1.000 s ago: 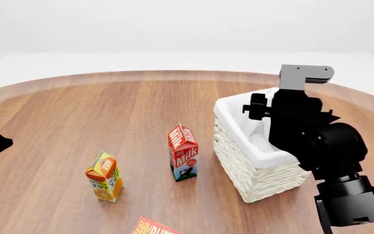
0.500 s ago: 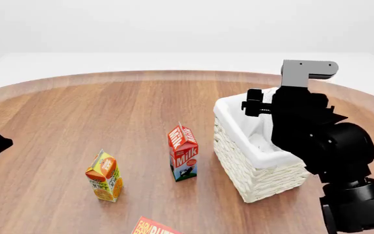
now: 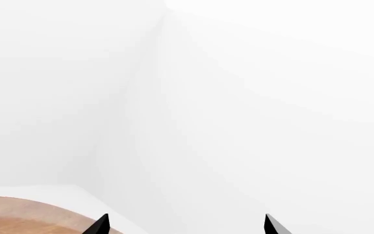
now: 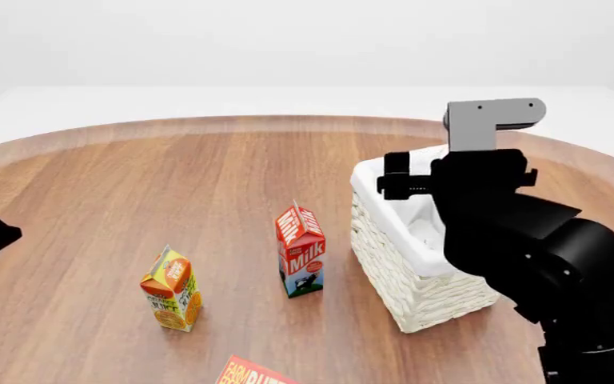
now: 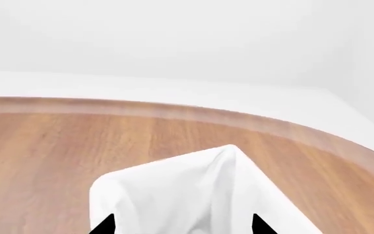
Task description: Pick up the cream cheese box and the butter, and put them in the basket.
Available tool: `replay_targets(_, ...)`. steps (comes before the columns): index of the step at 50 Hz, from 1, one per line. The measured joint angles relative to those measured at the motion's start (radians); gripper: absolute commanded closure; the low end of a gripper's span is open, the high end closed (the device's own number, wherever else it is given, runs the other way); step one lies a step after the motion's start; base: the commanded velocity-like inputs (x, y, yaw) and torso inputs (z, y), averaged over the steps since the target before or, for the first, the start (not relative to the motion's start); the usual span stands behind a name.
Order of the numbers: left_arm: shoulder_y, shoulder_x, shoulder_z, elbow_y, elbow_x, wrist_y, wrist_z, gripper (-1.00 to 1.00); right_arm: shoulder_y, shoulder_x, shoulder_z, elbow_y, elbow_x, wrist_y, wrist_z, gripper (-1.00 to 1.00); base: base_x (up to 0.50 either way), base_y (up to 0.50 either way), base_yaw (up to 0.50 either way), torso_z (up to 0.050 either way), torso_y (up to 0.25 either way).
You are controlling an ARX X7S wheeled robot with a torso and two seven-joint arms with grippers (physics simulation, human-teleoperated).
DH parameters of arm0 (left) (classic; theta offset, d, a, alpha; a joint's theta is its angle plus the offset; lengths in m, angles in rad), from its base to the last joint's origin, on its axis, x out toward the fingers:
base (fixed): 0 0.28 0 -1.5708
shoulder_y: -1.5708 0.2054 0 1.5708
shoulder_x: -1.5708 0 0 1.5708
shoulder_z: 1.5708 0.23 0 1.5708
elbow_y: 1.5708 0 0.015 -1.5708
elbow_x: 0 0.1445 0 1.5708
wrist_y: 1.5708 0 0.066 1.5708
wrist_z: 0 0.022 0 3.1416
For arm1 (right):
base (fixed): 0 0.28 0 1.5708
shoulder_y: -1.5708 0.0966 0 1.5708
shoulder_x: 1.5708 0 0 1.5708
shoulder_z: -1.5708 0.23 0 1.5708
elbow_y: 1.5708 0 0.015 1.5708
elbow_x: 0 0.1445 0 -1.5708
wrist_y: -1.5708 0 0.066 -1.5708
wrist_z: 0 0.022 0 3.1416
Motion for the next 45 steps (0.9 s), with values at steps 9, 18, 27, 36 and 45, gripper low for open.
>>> replay_targets(9, 0.002, 0.0, 0.001, 0.0, 0.001, 0.003, -0.001, -1.0, -0.005, 0.023, 0.0, -0.104, 0.047, 0.047, 0.014, -1.0, 0.0, 0.0, 0.0, 0.0, 0.0)
replay_targets(18, 0.005, -0.001, 0.001, -0.001, 0.001, 0.005, -0.002, -1.0, 0.005, 0.036, -0.002, -0.192, 0.105, 0.109, 0.034, -1.0, 0.0, 0.0, 0.0, 0.0, 0.0)
replay_targets(27, 0.006, -0.002, 0.003, -0.001, 0.001, 0.007, -0.003, -1.0, 0.011, 0.046, 0.005, -0.255, 0.167, 0.163, 0.054, -1.0, 0.0, 0.0, 0.0, 0.0, 0.0)
replay_targets(36, 0.004, -0.002, 0.006, -0.004, 0.004, 0.009, -0.004, -1.0, 0.011, 0.056, 0.014, -0.299, 0.223, 0.197, 0.058, -1.0, 0.0, 0.0, 0.0, 0.0, 0.0)
replay_targets(45, 0.002, -0.004, 0.009, -0.004, 0.004, 0.009, -0.007, -1.0, 0.001, 0.062, 0.026, -0.336, 0.282, 0.209, 0.042, -1.0, 0.0, 0.0, 0.0, 0.0, 0.0)
